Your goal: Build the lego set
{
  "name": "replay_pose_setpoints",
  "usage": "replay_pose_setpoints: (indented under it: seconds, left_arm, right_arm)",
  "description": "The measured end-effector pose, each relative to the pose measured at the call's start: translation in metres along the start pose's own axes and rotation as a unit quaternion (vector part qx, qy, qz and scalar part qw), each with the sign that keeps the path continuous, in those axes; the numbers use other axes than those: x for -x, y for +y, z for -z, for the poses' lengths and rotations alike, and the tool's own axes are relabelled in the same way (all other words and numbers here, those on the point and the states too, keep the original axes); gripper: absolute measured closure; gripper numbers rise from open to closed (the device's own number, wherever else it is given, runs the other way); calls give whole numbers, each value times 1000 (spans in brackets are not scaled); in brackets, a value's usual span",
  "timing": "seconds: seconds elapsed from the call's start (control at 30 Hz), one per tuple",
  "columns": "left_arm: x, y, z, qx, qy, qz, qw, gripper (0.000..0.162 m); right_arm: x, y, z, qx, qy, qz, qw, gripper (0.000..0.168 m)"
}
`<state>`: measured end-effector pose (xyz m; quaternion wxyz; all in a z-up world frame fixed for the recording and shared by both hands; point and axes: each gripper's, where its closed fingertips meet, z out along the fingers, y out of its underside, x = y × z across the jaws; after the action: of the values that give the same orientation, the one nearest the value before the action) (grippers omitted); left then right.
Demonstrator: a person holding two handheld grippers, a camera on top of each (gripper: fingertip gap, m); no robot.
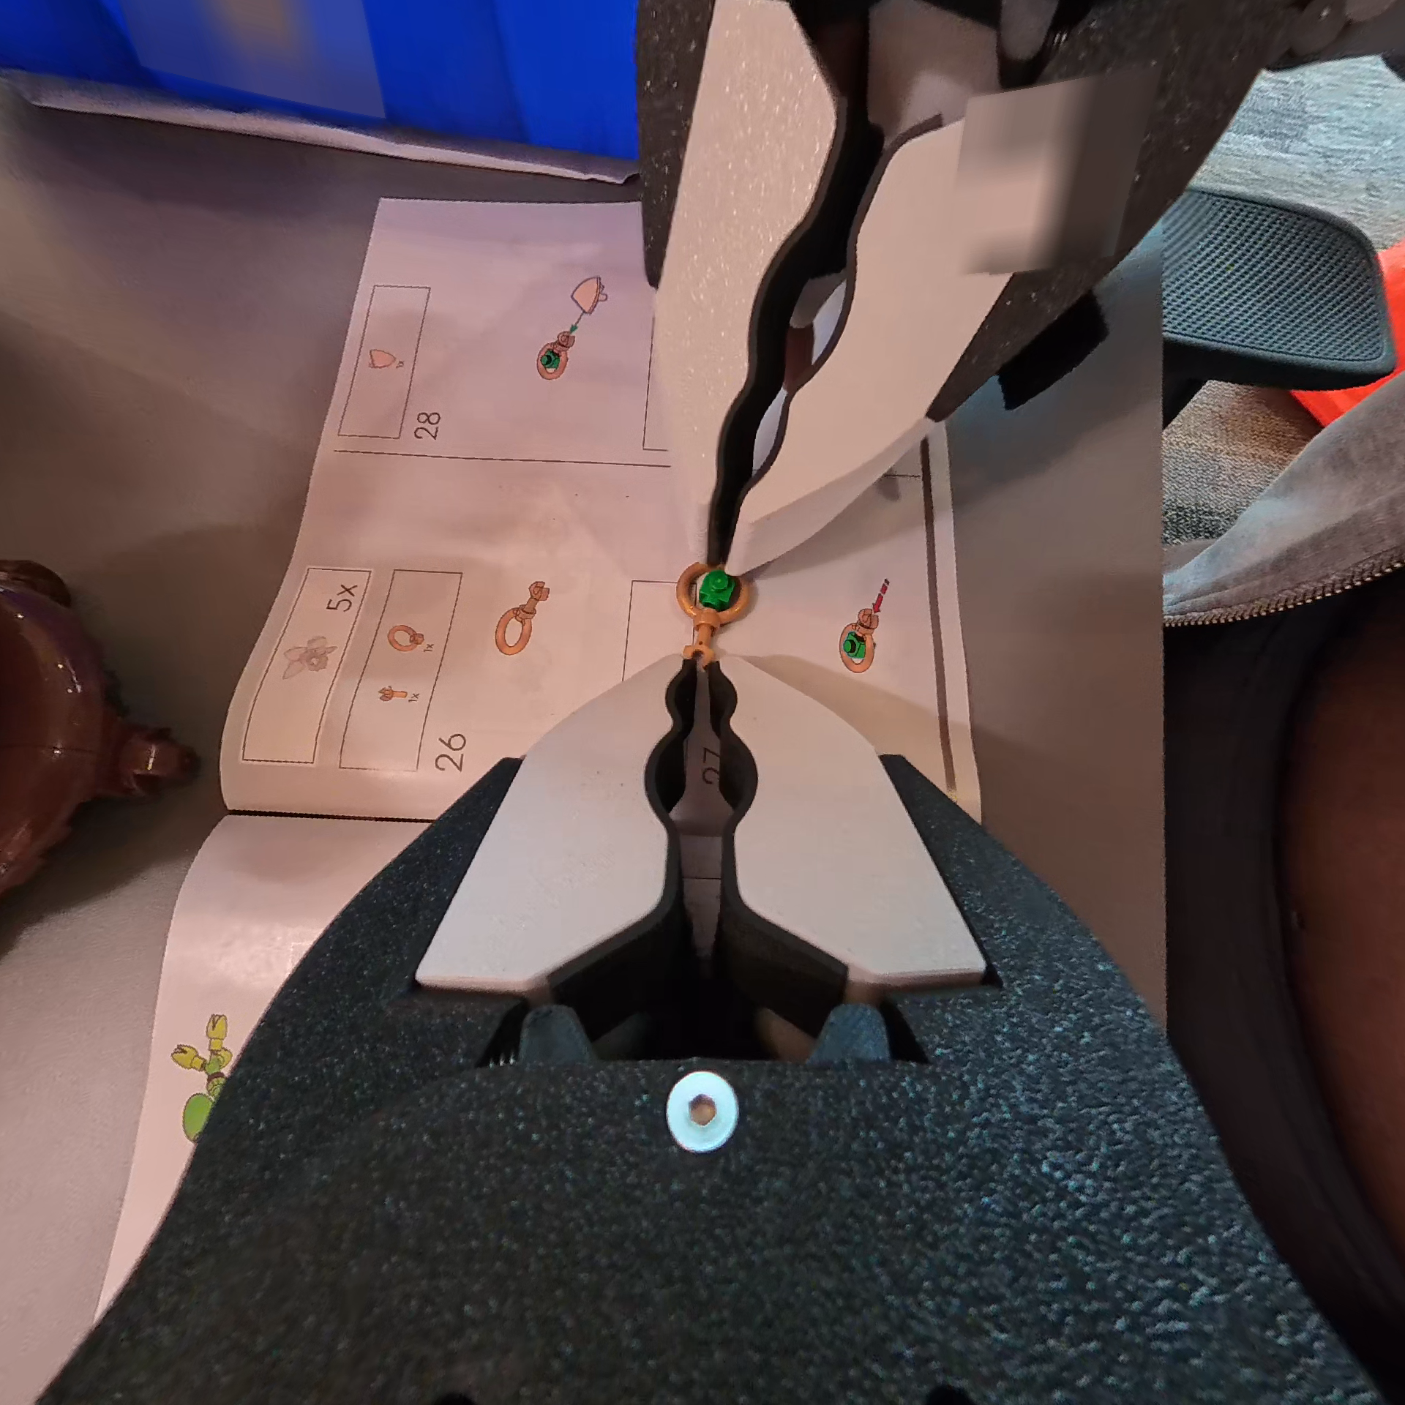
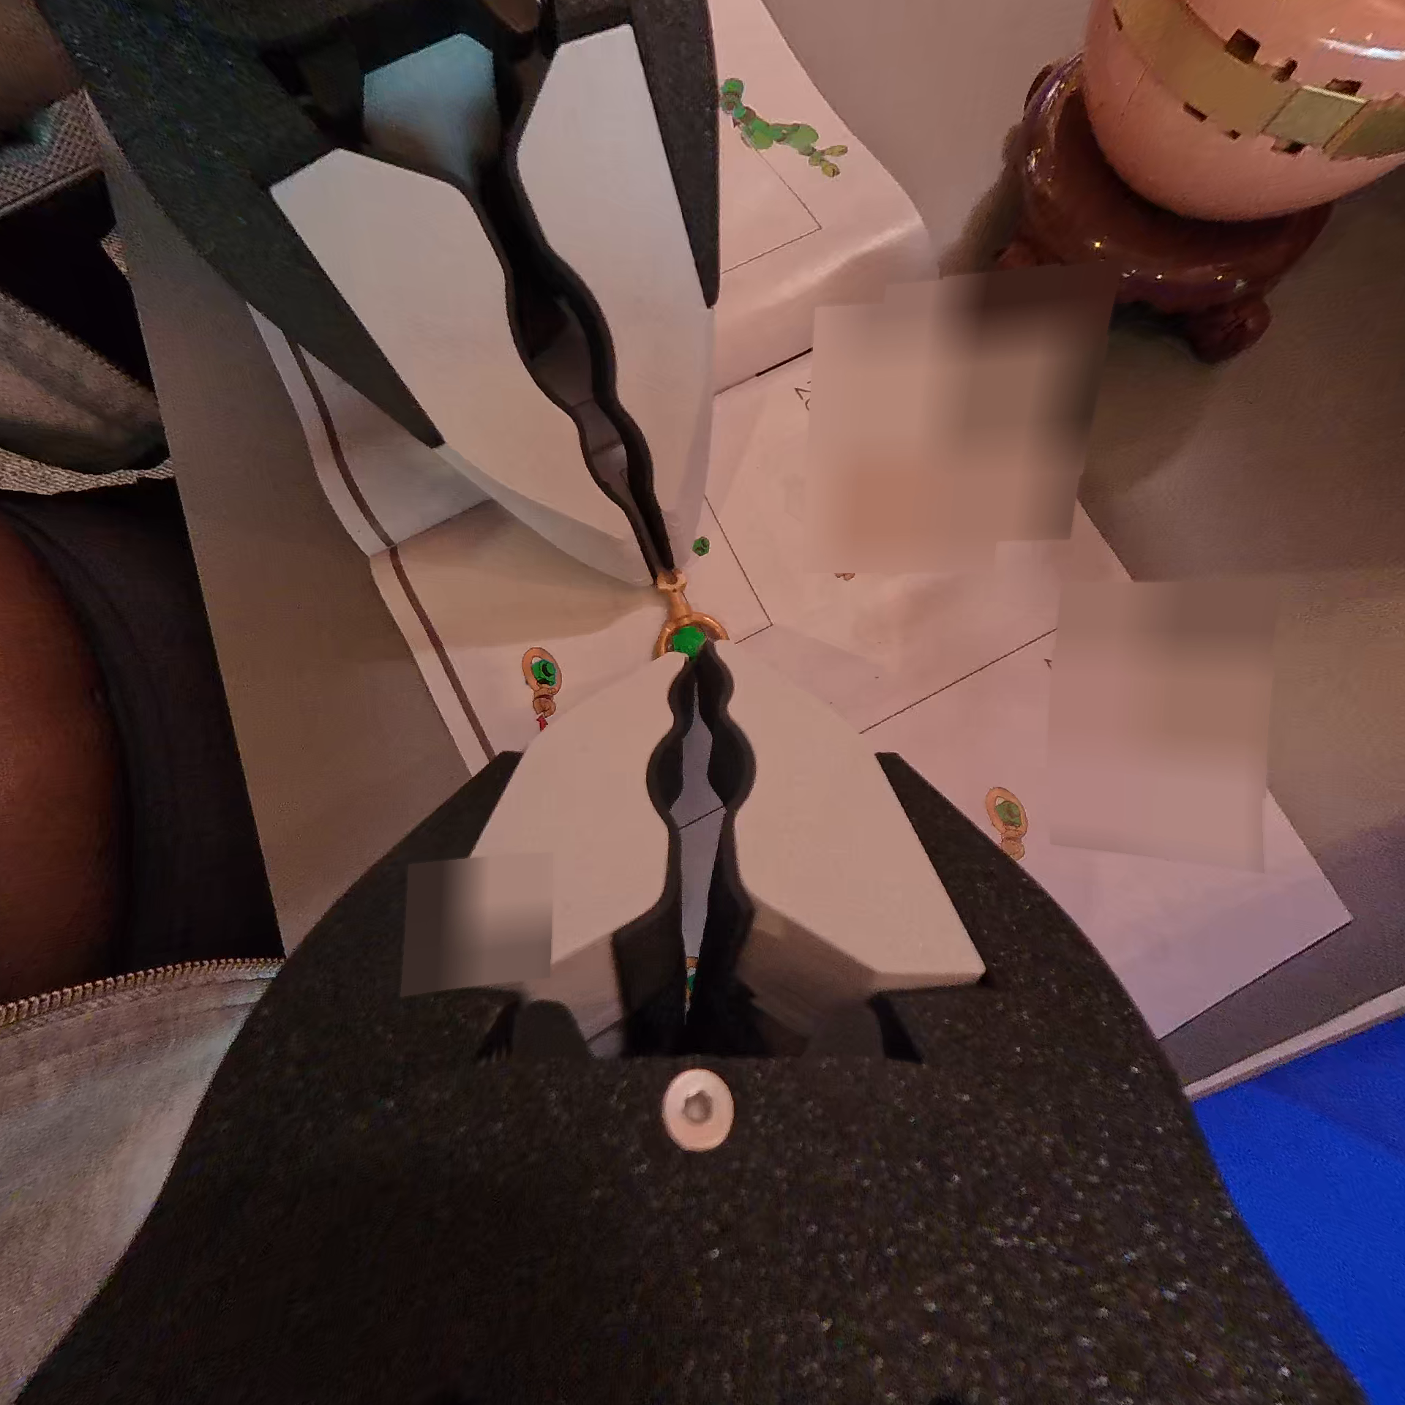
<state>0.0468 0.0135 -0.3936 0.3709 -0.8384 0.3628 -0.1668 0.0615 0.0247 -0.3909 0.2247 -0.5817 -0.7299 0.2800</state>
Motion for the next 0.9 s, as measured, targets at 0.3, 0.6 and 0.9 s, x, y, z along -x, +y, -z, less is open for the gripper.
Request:
replay_pose_setpoints:
  seconds: [0.3, 0.6, 0.9]
  left_arm:
    - [3, 0, -2, 5, 0, 3, 1000, 159]
    - [5, 0, -3, 5, 0, -2, 1000, 159]
    - [-5, 4, 1, 6, 44, -20, 999, 159]
  right_arm:
    - [-4, 2, 1, 15, 25, 12, 1000, 167]
    - [-11, 21, 10, 75, 54, -10, 996, 166]
    - [11, 26, 13, 81, 18, -83, 993, 168]
